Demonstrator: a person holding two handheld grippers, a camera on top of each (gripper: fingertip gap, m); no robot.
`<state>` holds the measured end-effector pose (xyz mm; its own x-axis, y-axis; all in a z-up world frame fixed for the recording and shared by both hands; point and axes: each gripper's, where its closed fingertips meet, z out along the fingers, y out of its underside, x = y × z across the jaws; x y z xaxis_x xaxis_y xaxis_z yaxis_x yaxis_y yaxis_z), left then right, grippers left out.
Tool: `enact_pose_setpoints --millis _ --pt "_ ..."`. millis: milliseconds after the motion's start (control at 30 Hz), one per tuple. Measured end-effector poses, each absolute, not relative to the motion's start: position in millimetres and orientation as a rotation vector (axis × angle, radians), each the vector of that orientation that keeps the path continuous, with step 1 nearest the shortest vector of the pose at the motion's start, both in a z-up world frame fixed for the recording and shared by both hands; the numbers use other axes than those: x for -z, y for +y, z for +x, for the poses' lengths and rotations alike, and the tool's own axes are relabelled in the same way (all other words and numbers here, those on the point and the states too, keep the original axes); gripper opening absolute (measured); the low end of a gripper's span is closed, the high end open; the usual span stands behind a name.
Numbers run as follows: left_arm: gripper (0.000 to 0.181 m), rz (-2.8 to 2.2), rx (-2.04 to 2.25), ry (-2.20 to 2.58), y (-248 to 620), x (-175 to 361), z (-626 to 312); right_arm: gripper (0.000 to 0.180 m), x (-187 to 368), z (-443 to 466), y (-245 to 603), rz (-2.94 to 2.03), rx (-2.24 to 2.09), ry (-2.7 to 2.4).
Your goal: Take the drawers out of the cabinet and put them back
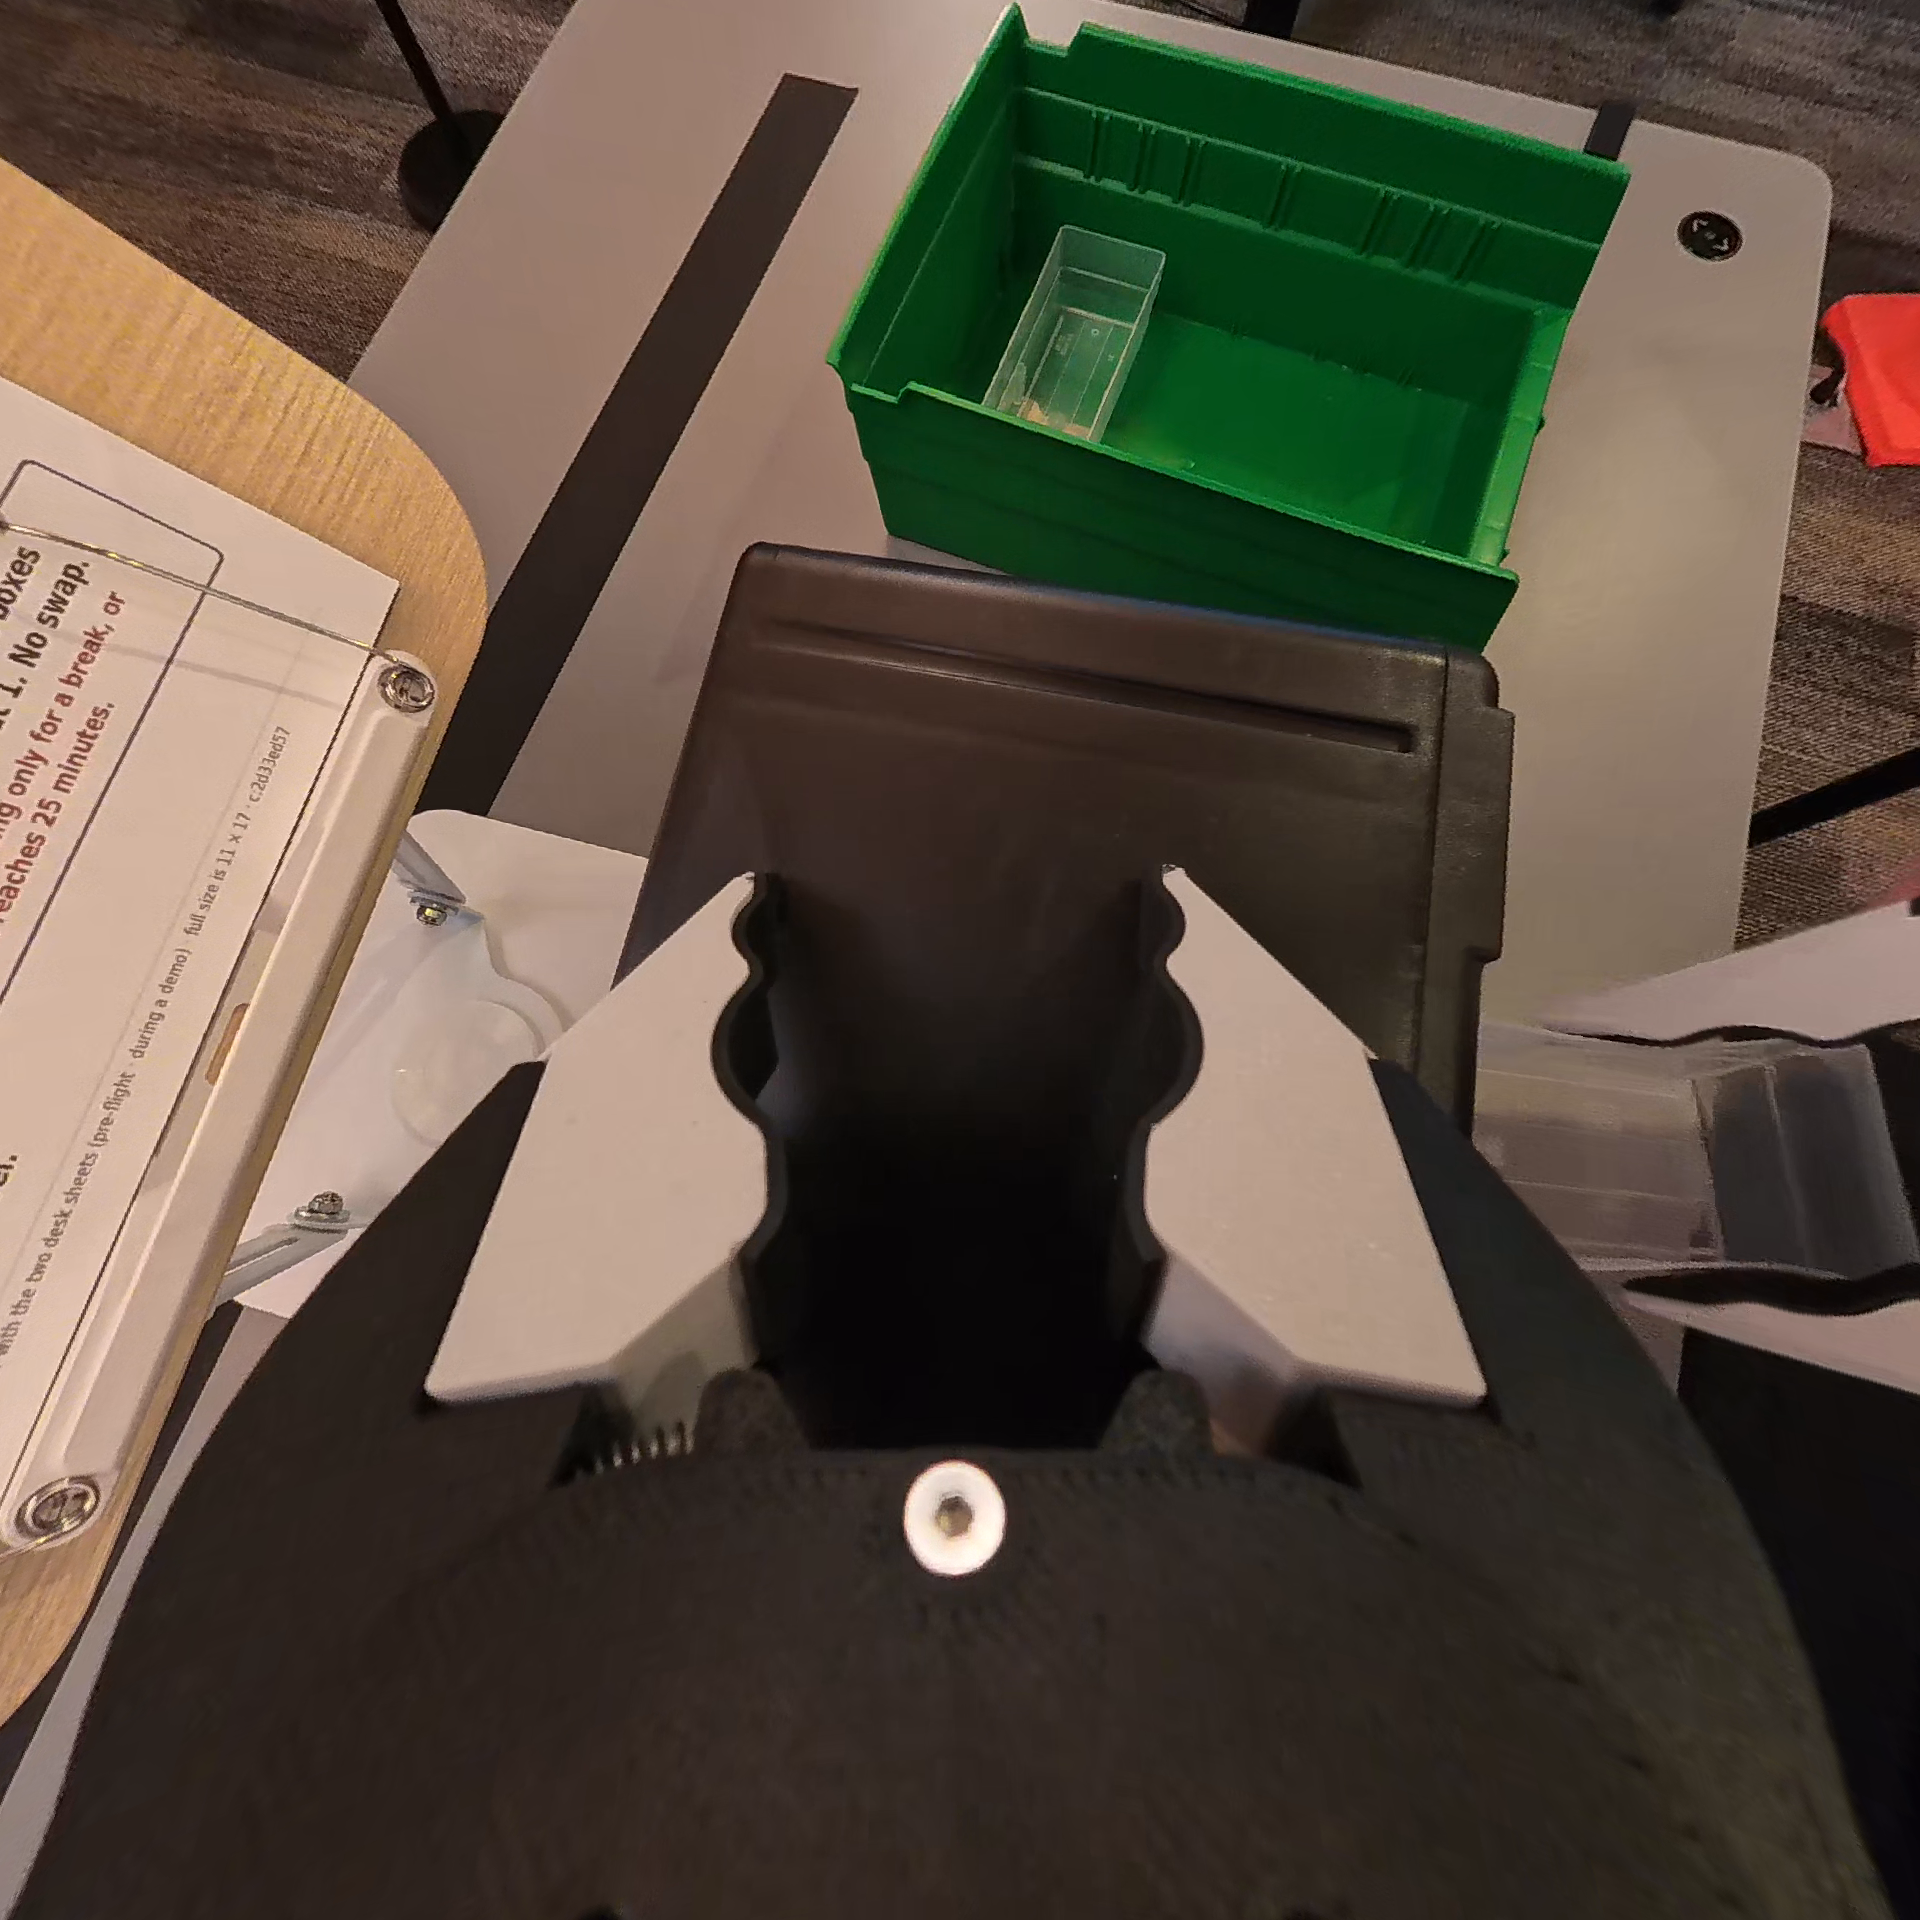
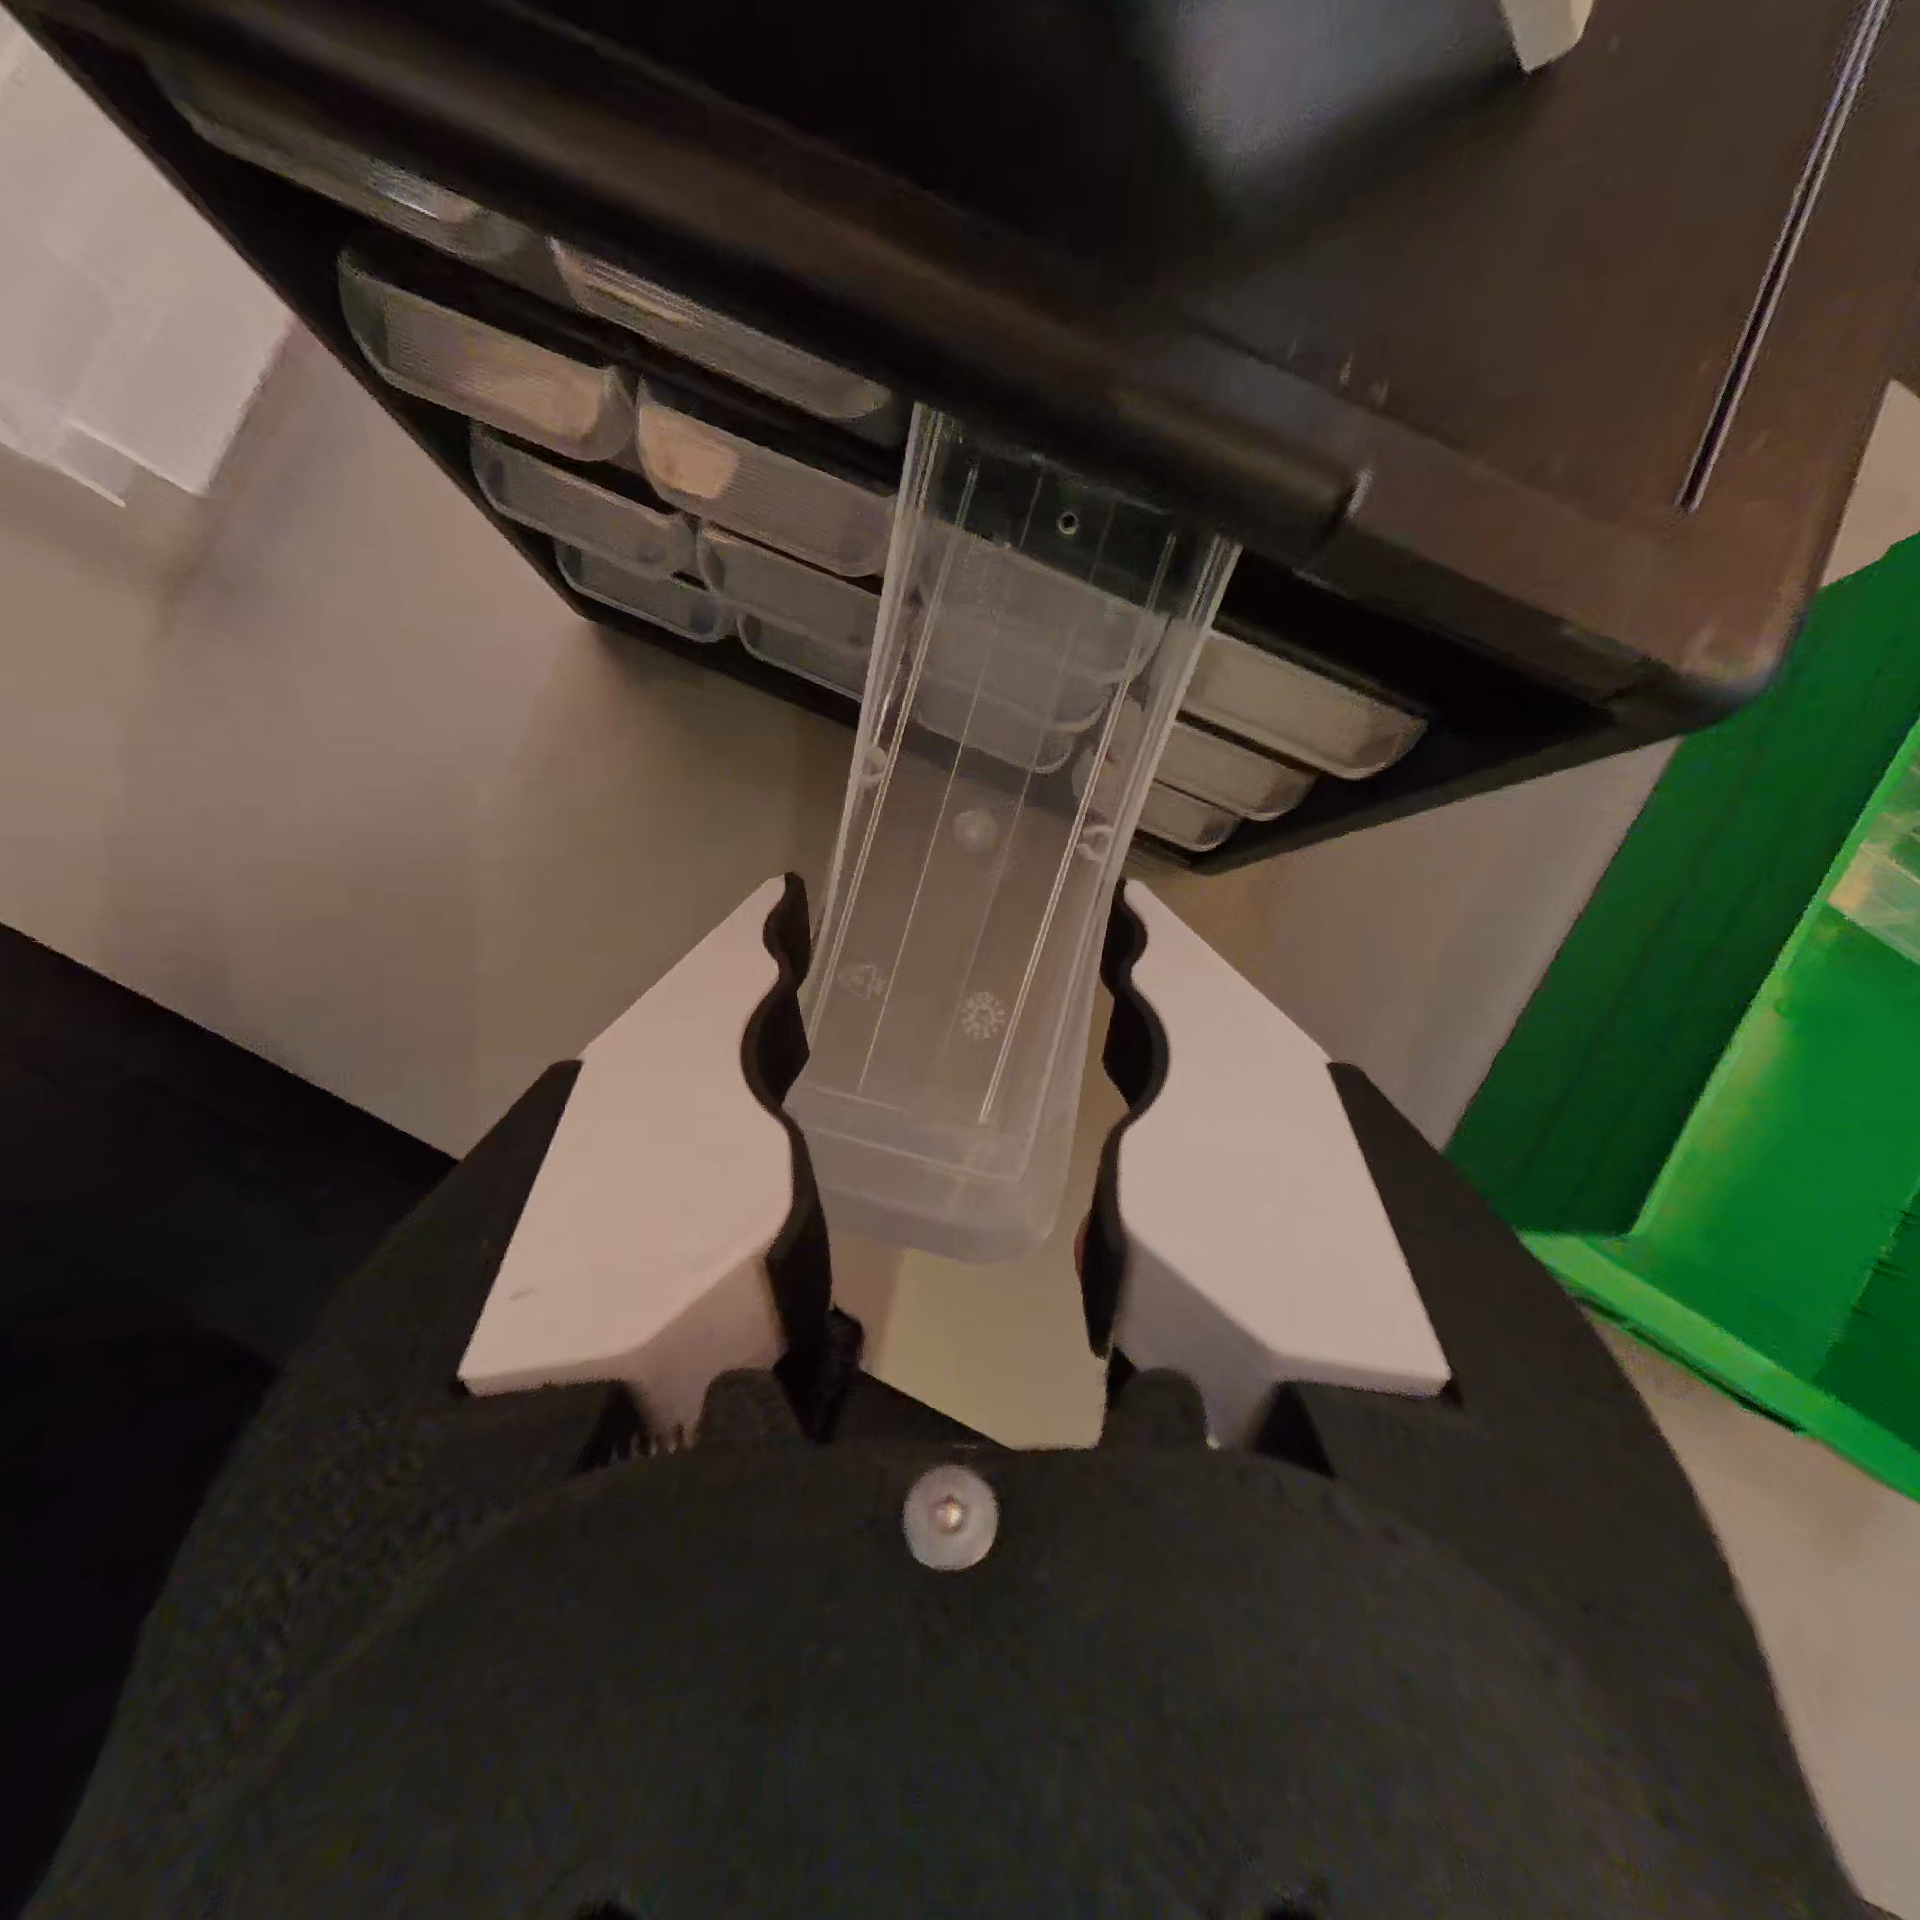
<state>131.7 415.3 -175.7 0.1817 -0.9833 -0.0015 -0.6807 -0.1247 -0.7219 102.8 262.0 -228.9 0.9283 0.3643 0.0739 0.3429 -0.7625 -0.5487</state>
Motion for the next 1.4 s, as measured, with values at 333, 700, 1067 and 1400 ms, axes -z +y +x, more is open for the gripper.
enact_pose_setpoints --millis 333,700,1067,1400 --pt "0.067 -1.862 0.68 1.581 411.1 175.7 133.8 0.054 224.2 96.1 251.4 -2.467 -0.008 -0.469" --pt "0.063 -1.871 0.677 1.566 412.9 175.6 133.6 0.051 213.9 101.0 244.9 -2.593 -0.039 -0.573" --pt "0.061 -1.874 0.68 1.562 413.3 175.5 133.5 0.051 198.5 106.8 243.5 -2.719 -0.108 -0.708" --pt "0.061 -1.872 0.676 1.563 413.3 175.4 133.4 0.051 190.4 132.6 190.5 -2.456 -0.32 -0.639"
